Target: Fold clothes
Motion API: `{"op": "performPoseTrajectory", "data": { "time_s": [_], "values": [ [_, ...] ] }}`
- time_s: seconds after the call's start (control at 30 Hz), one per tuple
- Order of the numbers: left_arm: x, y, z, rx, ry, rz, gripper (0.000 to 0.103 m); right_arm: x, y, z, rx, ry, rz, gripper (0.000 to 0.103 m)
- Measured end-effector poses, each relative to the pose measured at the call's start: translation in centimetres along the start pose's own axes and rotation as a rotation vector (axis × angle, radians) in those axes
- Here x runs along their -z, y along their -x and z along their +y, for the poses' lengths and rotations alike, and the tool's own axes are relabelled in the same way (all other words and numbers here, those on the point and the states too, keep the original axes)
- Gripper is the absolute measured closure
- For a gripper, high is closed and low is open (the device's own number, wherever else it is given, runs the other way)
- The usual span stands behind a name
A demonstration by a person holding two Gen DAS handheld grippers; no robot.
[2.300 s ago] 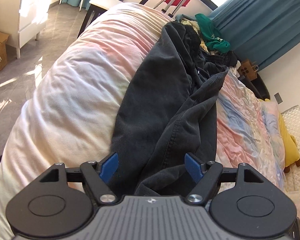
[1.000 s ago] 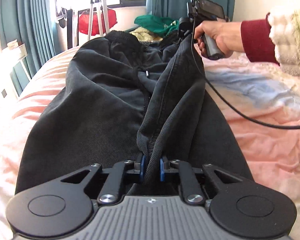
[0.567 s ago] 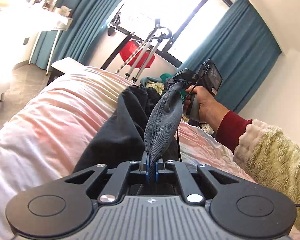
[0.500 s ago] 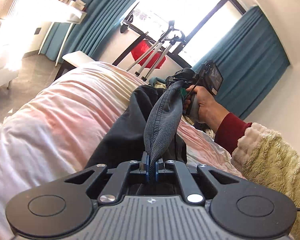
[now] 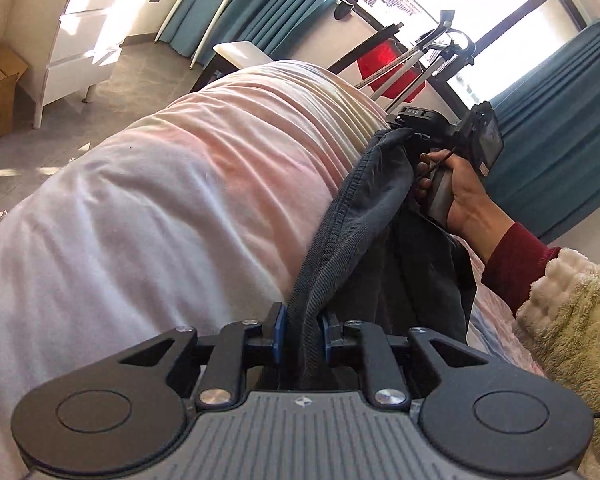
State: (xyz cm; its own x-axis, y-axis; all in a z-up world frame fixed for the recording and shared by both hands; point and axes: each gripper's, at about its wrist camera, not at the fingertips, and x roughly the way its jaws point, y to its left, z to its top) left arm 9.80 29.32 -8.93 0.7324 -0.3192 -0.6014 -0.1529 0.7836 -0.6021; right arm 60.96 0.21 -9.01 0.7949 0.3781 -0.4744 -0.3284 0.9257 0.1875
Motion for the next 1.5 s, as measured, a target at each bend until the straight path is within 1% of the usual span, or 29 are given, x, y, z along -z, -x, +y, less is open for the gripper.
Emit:
{"op": "performPoseTrajectory", "data": {
  "time_s": [0.03,0.07,0.1,0.13,0.17,0.2,0.23,0.27,0.3,0.33,0.4,0.43,0.5,0.6,0.7,0.8,0.83,0.87,0.9,0.93,1.0,1.07,1.13,1.17,1.23,1.33,1.4,1.47,1.5],
  "values": [
    [0.0,0.4,0.2,0.0,0.002,-0.01,0.072,-0.3,0.9,-0.5,-0.032,-0.014,-0.003,0.046],
    [0.1,0.9,0.3,0.001,0.004,-0.021,0.059,-0.5,1.8,-0.9,-0.058,-0.023,-0.009,0.042],
    [0.2,1.4,0.5,-0.003,0.006,-0.036,0.046,-0.8,2.9,-1.5,-0.077,-0.026,-0.028,0.033],
    [0.3,1.9,0.4,-0.003,0.008,-0.057,0.041,-1.0,4.0,-2.1,-0.094,-0.027,-0.049,0.024],
    [0.4,2.8,0.0,0.008,0.007,-0.08,0.035,-1.2,5.2,-2.7,-0.111,-0.029,-0.07,0.022],
    [0.4,3.4,-0.1,0.027,0.001,-0.098,0.028,-1.5,6.2,-3.8,-0.109,-0.036,-0.093,0.018],
    [0.6,3.8,-0.1,0.043,-0.002,-0.111,0.022,-1.7,7.3,-4.9,-0.103,-0.044,-0.117,0.018],
    [0.8,4.4,-0.1,0.058,-0.008,-0.128,0.014,-2.0,8.0,-6.3,-0.087,-0.054,-0.129,0.018],
    [1.0,4.7,-0.2,0.06,-0.02,-0.127,0.011,-2.1,8.4,-7.7,-0.064,-0.068,-0.132,0.018],
    [1.2,5.1,-0.3,0.061,-0.032,-0.126,0.01,-2.2,8.7,-9.0,-0.039,-0.084,-0.133,0.018],
    [1.7,5.1,-0.2,0.049,-0.036,-0.097,0.008,-1.5,8.6,-12.9,0.016,-0.165,-0.117,0.018],
    [1.9,5.0,-0.1,0.045,-0.021,-0.083,0.008,-1.1,8.5,-14.9,0.044,-0.208,-0.107,0.018],
    [2.4,5.0,0.7,0.067,0.021,-0.062,0.008,0.5,7.2,-18.6,0.047,-0.329,-0.059,0.016],
    [2.7,5.4,1.7,0.065,0.068,-0.062,0.008,1.3,4.9,-19.1,-0.057,-0.392,-0.019,0.016],
    [3.0,6.6,2.2,0.062,0.099,-0.089,0.009,2.0,2.6,-19.3,-0.168,-0.446,0.018,0.016],
    [3.3,8.4,1.6,0.072,0.125,-0.099,0.009,2.7,0.3,-19.4,-0.28,-0.499,0.056,0.015],
    [3.4,8.9,1.2,0.077,0.126,-0.102,0.009,2.4,-0.1,-18.8,-0.283,-0.482,0.064,0.016],
    [3.4,9.4,0.6,0.081,0.12,-0.102,0.009,2.1,-0.2,-18.2,-0.269,-0.461,0.072,0.019],
    [3.5,9.8,0.0,0.089,0.112,-0.106,0.009,1.5,0.1,-17.3,-0.237,-0.418,0.085,0.034],
    [3.5,10.0,-0.9,0.102,0.101,-0.108,0.009,1.0,0.6,-16.5,-0.202,-0.369,0.084,0.063],
    [3.5,10.6,-2.7,0.129,0.08,-0.111,0.009,-0.1,2.3,-15.3,-0.144,-0.29,0.067,0.076],
    [4.0,10.5,-5.3,0.177,0.043,-0.113,0.008,-1.5,4.7,-14.3,-0.107,-0.242,0.039,0.078],
    [4.9,9.9,-7.8,0.195,-0.017,-0.105,0.008,-3.1,8.1,-14.2,-0.089,-0.234,-0.006,0.079],
    [5.7,9.5,-9.7,0.187,-0.071,-0.108,0.008,-3.8,9.9,-14.2,-0.081,-0.233,-0.03,0.079],
    [7.6,8.8,-12.6,0.144,-0.177,-0.138,0.007,-5.4,13.5,-14.1,-0.064,-0.23,-0.077,0.079],
    [11.7,7.0,-17.1,0.027,-0.4,-0.168,0.003,-7.5,19.2,-14.4,-0.017,-0.223,-0.141,0.079],
    [14.8,5.5,-19.2,-0.077,-0.528,-0.151,0.002,-8.8,23.1,-14.7,0.026,-0.217,-0.179,0.079],
    [18.2,4.2,-20.7,-0.135,-0.639,-0.138,0.002,-10.0,26.9,-15.1,0.067,-0.208,-0.226,0.08],
    [19.6,3.6,-21.1,-0.159,-0.676,-0.127,0.002,-10.5,28.7,-15.4,0.086,-0.215,-0.252,0.08]
  ]
}}
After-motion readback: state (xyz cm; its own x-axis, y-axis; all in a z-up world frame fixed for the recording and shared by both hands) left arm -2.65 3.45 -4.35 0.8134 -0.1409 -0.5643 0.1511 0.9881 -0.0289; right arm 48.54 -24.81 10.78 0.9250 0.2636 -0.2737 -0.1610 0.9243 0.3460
